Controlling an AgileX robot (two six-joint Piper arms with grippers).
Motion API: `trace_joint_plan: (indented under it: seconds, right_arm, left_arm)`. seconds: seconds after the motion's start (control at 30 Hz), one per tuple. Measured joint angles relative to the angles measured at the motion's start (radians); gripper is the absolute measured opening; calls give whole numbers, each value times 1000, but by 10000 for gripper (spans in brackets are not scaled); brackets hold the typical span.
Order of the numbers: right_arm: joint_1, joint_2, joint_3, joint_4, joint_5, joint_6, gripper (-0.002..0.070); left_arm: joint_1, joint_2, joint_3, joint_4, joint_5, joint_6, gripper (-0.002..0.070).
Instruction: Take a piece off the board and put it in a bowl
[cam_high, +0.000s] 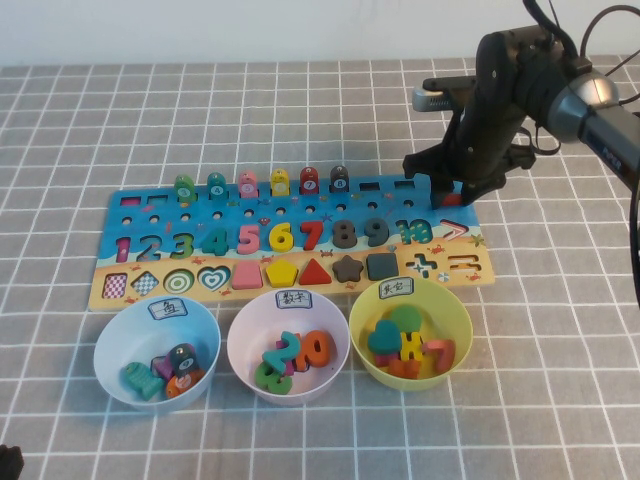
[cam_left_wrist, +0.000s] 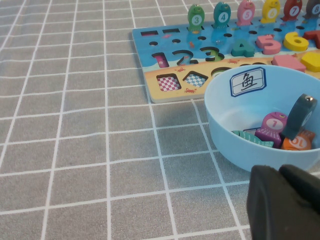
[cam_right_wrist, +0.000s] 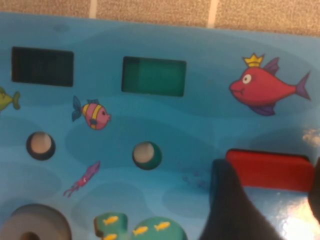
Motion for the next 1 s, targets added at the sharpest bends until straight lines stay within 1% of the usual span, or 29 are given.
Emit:
trace_joint_plan:
  seconds: [0.87, 1.0]
  right_arm:
    - [0, -4, -16, -2, 17, 0, 304]
    - [0, -4, -16, -6, 9, 0, 321]
  left_arm:
    - [0, 0, 0, 0, 0, 0, -4]
    - [0, 0, 0, 0, 0, 0, -4]
